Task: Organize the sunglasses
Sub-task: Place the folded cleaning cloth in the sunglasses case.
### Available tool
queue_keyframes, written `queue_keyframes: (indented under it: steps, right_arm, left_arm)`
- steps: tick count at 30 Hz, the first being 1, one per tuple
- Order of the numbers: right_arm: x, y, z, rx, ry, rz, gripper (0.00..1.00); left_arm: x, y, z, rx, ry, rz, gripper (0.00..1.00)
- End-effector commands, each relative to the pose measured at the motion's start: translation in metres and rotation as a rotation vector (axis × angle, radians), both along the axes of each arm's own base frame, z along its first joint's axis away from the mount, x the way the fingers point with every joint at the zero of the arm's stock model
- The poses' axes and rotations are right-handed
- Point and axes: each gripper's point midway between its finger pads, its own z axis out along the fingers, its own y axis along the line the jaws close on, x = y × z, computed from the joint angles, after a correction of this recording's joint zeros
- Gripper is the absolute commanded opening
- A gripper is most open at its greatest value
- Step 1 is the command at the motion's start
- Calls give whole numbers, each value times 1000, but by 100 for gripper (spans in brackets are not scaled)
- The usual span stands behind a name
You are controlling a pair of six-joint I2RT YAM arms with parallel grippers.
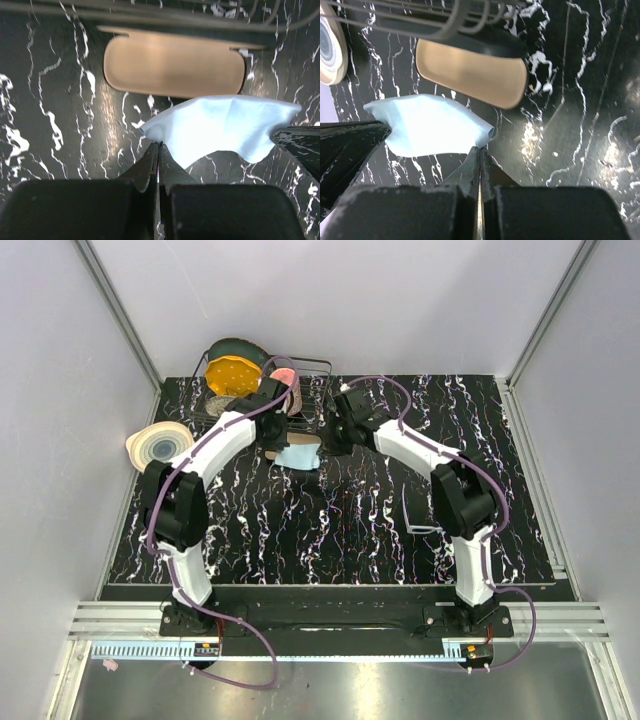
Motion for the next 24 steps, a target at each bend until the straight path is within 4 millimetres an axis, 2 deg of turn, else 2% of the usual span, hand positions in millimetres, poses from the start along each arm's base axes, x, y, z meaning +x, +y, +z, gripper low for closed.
queue_keyframes:
  steps: [1, 2, 4, 5, 12, 24]
  right_arm:
    - [23, 17, 11, 7, -48, 4, 0]
    - [26, 19, 4, 1, -41, 3, 0]
    - [35, 21, 5, 3, -58, -8, 0]
    - [37, 23, -2, -4, -54, -8, 0]
    - [55, 32, -2, 6, -78, -20, 0]
    - [61, 35, -23, -5, -54, -40, 0]
  left_arm:
    - [30, 0, 5, 8, -35, -34, 0]
    - [33, 1, 4, 12, -34, -32, 0]
    - [39, 6, -2, 28, -30, -17, 0]
    - [42, 6, -1, 27, -34, -14, 0]
    - [55, 16, -6, 23, -36, 8, 0]
    - [68, 26, -26, 32, -20, 11, 0]
